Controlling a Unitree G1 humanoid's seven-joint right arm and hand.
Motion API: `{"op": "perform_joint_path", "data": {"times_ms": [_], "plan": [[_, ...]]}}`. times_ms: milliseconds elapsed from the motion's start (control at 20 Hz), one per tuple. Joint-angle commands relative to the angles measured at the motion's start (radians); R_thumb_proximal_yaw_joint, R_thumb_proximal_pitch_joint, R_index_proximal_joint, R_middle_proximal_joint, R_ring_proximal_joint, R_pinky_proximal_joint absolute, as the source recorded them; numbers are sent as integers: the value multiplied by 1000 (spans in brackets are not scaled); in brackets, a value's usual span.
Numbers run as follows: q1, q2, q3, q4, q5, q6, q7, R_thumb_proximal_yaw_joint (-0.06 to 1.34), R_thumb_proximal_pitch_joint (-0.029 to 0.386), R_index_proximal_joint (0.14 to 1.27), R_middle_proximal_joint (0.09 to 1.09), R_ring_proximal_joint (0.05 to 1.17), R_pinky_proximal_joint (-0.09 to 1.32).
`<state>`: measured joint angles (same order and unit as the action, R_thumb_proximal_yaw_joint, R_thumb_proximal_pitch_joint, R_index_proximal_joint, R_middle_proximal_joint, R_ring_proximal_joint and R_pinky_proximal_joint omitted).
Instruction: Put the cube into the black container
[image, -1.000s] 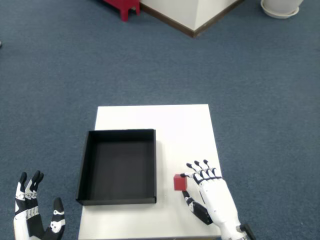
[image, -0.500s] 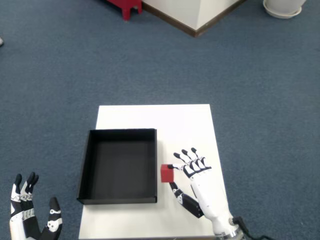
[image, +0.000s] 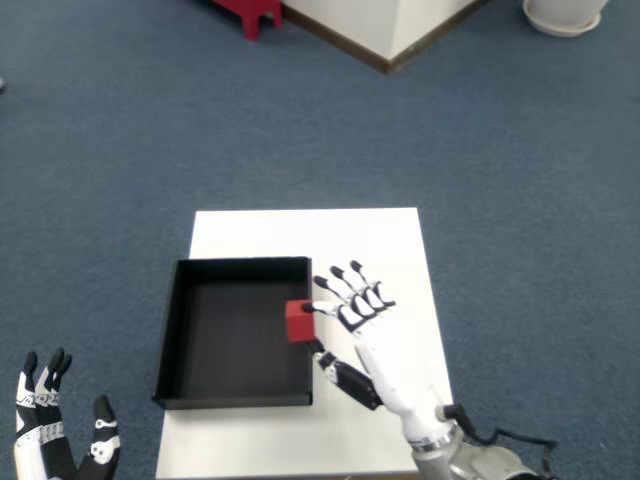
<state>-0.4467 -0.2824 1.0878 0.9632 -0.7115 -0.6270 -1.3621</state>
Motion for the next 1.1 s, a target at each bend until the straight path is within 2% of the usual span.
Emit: {"op": "perform_joint_path", "data": {"times_ms": [50, 200, 400, 600, 850, 1100], "plan": [[-55, -5, -35, -83, 22, 51, 34, 1218, 184, 1030, 284, 218, 103], [-76, 18, -41, -150, 26, 110, 98, 1219, 184, 1031, 291, 223, 110], [-64, 53, -43, -210, 35, 192, 169, 1220, 187, 1027, 294, 221, 109], [-73, 97, -43, -223, 41, 266, 233, 1222, 189, 1027, 295, 216, 102], [-116, 103, -10, -277, 79, 342, 317, 1229, 190, 1030, 294, 214, 97], [-168, 110, 71, -280, 149, 398, 378, 1235, 191, 1030, 293, 216, 95]]}}
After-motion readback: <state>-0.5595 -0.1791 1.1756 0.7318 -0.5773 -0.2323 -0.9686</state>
